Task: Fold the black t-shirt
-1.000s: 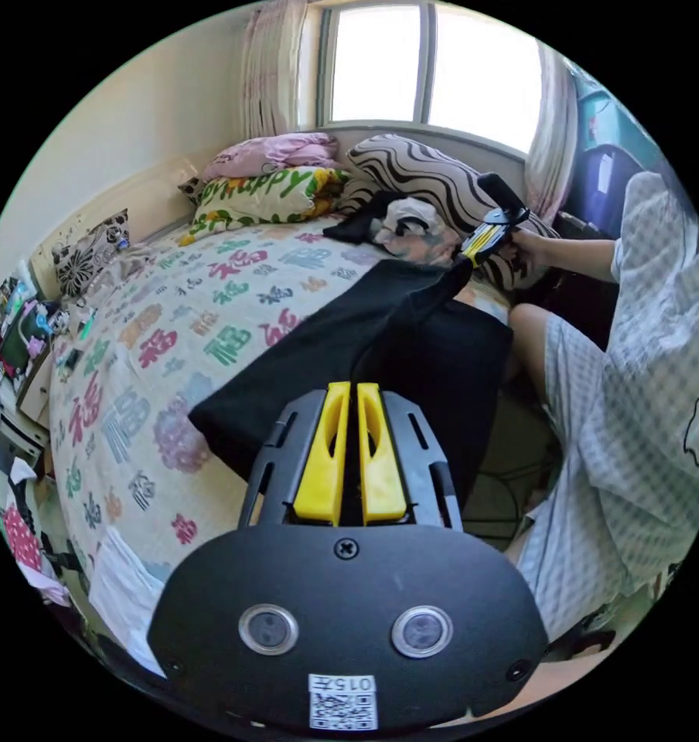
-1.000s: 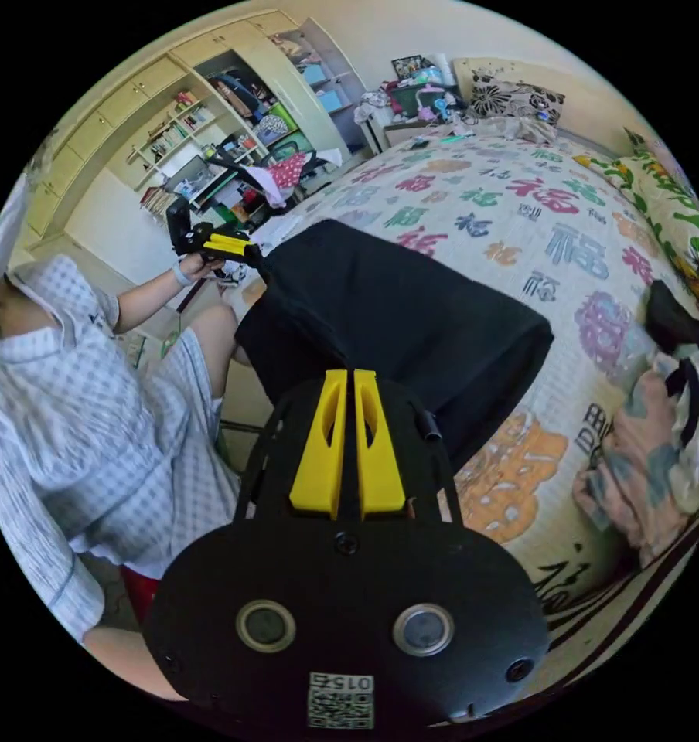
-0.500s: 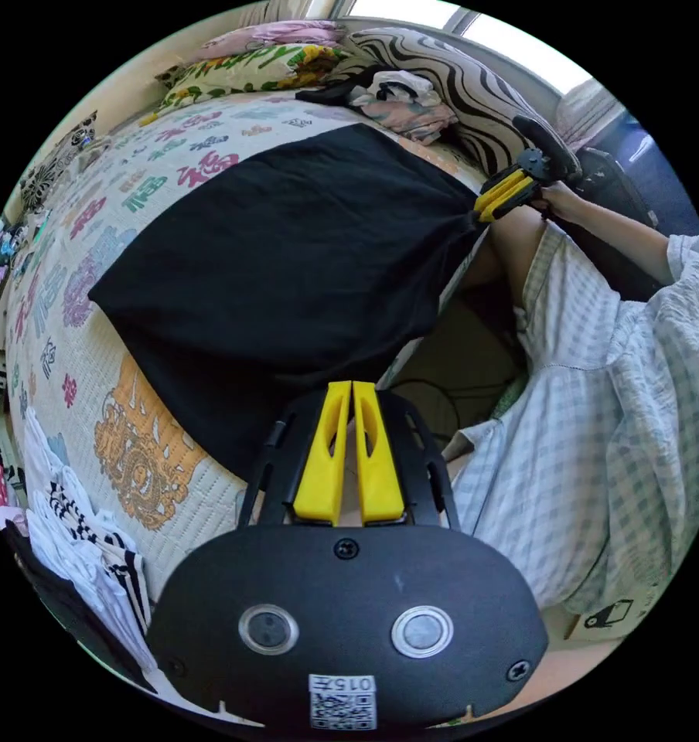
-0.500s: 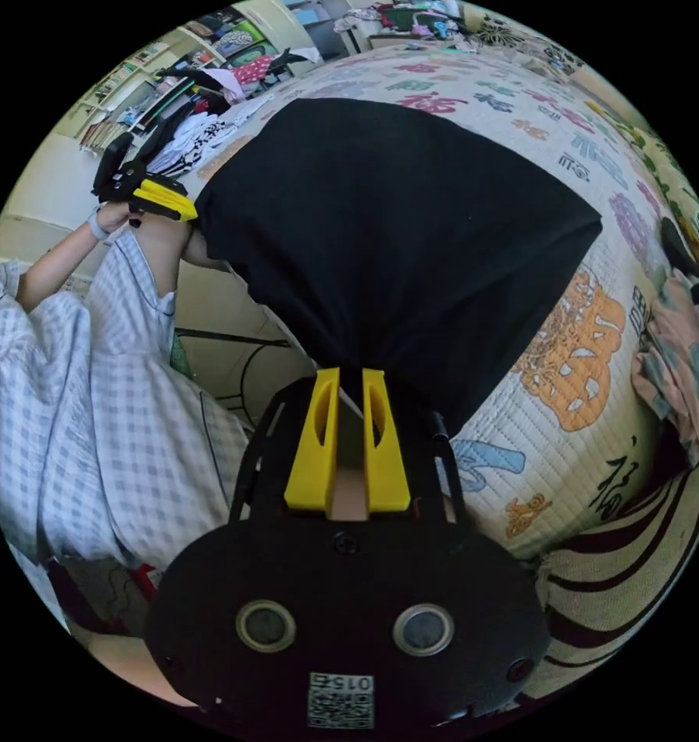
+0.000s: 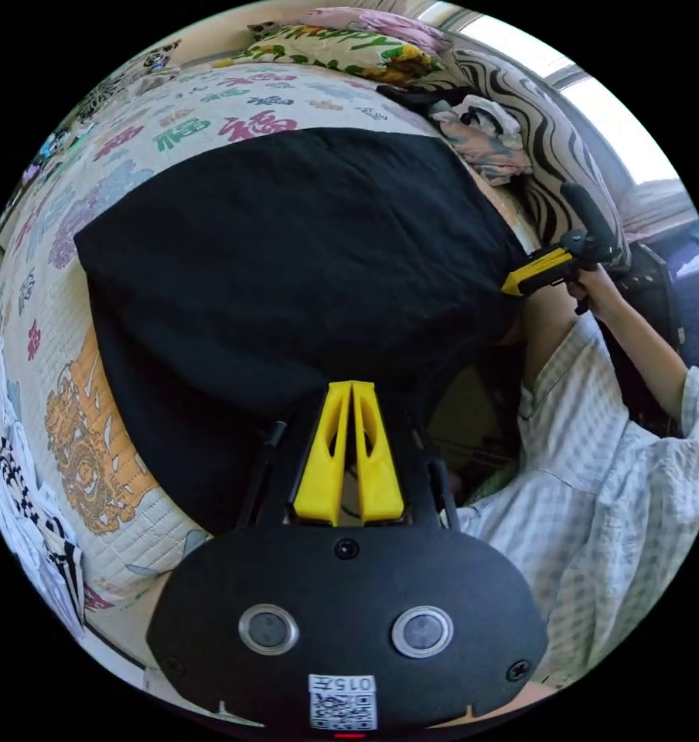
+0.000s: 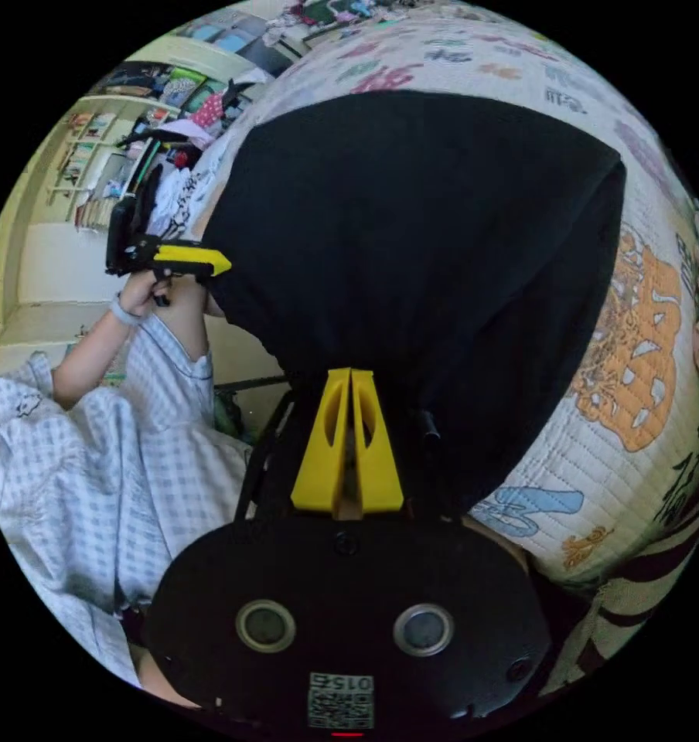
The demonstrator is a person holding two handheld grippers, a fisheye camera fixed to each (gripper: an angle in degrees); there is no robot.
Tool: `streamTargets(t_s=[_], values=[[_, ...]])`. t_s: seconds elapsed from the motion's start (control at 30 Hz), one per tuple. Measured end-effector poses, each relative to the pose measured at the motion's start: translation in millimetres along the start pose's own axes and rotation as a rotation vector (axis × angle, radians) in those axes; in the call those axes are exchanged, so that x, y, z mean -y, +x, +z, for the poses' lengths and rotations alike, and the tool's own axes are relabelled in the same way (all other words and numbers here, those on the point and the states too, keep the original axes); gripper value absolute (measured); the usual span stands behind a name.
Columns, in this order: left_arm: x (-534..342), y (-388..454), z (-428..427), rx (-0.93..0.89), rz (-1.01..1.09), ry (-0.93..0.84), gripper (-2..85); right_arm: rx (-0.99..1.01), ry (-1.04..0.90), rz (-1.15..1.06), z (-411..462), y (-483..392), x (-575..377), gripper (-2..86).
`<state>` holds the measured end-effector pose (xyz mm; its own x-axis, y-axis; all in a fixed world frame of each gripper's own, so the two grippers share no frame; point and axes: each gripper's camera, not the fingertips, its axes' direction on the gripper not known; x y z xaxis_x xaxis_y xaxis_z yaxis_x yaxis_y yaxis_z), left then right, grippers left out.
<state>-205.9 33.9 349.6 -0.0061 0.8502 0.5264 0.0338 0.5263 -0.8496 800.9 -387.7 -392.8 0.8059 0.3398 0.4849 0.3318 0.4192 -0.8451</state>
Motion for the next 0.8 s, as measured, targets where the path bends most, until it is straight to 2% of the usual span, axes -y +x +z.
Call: streamTargets(t_s=[0.1, 0.17, 0.23, 0.3, 0.47, 0.53, 0.67, 0.8], values=[[-21, -34, -43, -0.071, -0.072, 0.142, 0.3, 0.109, 0.208, 0.040, -37, 25, -13, 1.3], [-39, -81, -85, -0.100, -0.201, 0.320, 4.3, 0.181, 0.351, 0.086, -64, 51, -19, 3.3], [-46, -121, -107, -0.084, -0.302, 0.410, 8.3, 0.233, 0.506, 0.156, -91, 92, -16, 6.6], [-47, -158, -116, -0.053, -0.389, 0.447, 10.1, 0.196, 0.542, 0.224, -100, 117, -3, 8.7], [-34, -241, -110, -0.155, -0.542, 0.451, 10.2, 0.286, 0.607, 0.353, -102, 169, 40, 10.4], [-30, -261, -101, -0.200, -0.586, 0.414, 9.0, 0.286, 0.575, 0.414, -94, 188, 61, 9.7], [-37, -290, -104, -0.294, -0.579, 0.418, 3.7, 0.358, 0.514, 0.420, -81, 205, 88, 3.0], [-53, -310, -119, -0.370, -0.546, 0.472, 1.3, 0.376, 0.503, 0.422, -79, 214, 102, 0.9]])
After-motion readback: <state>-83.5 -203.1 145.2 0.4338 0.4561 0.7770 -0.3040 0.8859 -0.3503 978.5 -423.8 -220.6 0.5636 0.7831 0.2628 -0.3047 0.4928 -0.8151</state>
